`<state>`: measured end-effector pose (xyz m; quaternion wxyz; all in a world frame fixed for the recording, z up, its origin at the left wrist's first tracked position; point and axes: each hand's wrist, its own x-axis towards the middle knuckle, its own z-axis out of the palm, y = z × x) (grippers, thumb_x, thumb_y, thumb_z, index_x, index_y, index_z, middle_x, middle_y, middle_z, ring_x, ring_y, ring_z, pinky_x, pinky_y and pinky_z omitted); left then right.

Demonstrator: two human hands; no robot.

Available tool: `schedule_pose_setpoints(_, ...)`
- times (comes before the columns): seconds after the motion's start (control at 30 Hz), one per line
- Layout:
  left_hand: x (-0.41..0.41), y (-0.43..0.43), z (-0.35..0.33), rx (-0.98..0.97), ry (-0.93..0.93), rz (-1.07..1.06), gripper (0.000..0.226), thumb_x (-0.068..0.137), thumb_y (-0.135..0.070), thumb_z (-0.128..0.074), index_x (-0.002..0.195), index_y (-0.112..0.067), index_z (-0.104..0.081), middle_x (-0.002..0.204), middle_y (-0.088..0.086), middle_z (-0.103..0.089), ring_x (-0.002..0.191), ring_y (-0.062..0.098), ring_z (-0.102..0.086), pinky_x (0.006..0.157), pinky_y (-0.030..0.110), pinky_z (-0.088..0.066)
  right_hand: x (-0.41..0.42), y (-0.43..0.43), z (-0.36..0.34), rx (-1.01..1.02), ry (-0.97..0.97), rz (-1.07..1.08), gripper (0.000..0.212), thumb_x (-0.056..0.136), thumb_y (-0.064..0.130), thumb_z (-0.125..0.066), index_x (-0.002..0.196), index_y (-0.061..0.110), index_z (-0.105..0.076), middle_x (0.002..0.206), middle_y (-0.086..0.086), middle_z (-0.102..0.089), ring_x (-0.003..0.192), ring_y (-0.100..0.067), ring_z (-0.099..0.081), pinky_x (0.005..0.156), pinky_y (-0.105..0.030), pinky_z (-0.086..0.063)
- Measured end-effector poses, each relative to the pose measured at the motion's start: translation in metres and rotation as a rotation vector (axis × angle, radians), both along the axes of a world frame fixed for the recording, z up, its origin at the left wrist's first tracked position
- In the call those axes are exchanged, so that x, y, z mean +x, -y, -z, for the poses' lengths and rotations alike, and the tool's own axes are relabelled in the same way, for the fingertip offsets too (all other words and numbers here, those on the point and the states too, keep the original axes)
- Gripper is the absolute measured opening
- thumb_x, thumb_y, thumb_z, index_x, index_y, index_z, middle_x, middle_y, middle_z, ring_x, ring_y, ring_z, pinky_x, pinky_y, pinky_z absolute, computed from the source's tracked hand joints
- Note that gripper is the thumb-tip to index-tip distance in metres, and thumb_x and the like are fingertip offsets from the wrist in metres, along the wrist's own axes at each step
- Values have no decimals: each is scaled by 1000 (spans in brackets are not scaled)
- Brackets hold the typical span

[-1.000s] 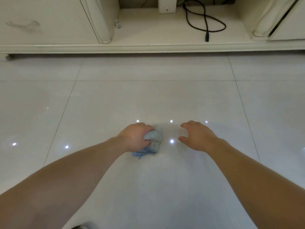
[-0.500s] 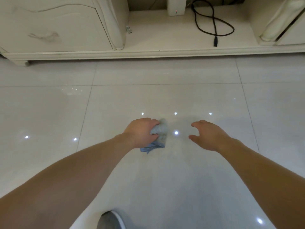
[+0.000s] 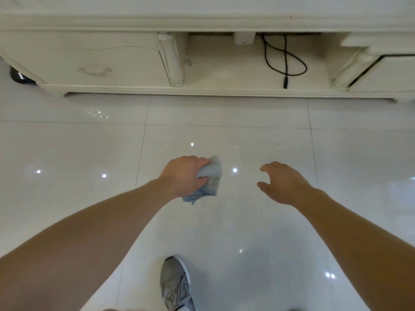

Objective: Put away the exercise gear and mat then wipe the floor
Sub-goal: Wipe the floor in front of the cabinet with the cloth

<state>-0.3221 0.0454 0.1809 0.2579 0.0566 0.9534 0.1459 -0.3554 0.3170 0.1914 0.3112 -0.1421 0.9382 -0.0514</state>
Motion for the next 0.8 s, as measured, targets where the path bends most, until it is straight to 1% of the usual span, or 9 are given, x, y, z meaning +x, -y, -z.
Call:
schedule_pose_setpoints(0.1, 0, 4, -54, 9, -20, -15, 18, 90, -29, -51, 99, -23, -65, 86, -3, -67, 79, 19, -64, 76, 40, -55, -3, 4, -52, 1, -14, -10, 55, 95, 43, -51, 143, 20, -40, 143, 0, -45, 130, -20, -42, 105, -34, -38)
schedule_pose_setpoints(0.2, 0, 10, -104, 10, -35, -34, 17, 90, -29, -49, 95, -23, -64, 82, -4, -65, 75, 17, -62, 73, 37, -54, -5, 10, -100, -5, -27, -29, 55, 95, 43, -50, 144, 19, -39, 144, 0, -44, 130, -20, -43, 105, -34, -39)
schedule_pose_setpoints(0.33, 0, 20, -161, 15, -66, -81, 15, 89, -30, -52, 97, -27, -64, 82, -9, -61, 78, 16, -61, 72, 32, -51, -10, 19, -159, -8, -33, -39, 56, 96, 43, -47, 147, 20, -35, 148, 1, -41, 133, -20, -41, 106, -34, -37)
schedule_pose_setpoints(0.5, 7, 34, -227, 57, -64, -186, 20, 87, -34, -56, 104, -30, -65, 89, -7, -66, 83, 18, -63, 80, 37, -54, -10, 28, -226, 1, -28, -43, 56, 97, 43, -46, 147, 20, -35, 148, 1, -41, 132, -20, -42, 106, -34, -38)
schedule_pose_setpoints(0.67, 18, 48, -292, 81, -25, -299, 19, 84, -34, -55, 100, -33, -65, 86, -7, -67, 82, 19, -64, 81, 40, -55, -8, 42, -288, -34, -34, -59, 56, 98, 43, -43, 148, 20, -33, 150, 0, -39, 134, -21, -40, 108, -35, -36)
schedule_pose_setpoints(0.73, 22, 54, -318, 102, -31, -358, 24, 84, -33, -58, 107, -32, -66, 89, -5, -68, 84, 20, -64, 83, 40, -55, -7, 50, -312, -49, -41, -48, 56, 98, 44, -43, 148, 20, -34, 150, -1, -40, 134, -22, -40, 108, -35, -36)
schedule_pose_setpoints(0.8, 26, 61, -343, 169, -54, -426, 33, 83, -36, -62, 115, -30, -67, 95, -3, -70, 89, 22, -65, 87, 40, -54, -4, 58, -334, -64, -45, -45, 55, 98, 44, -44, 147, 20, -37, 148, -1, -42, 133, -22, -41, 107, -35, -37)
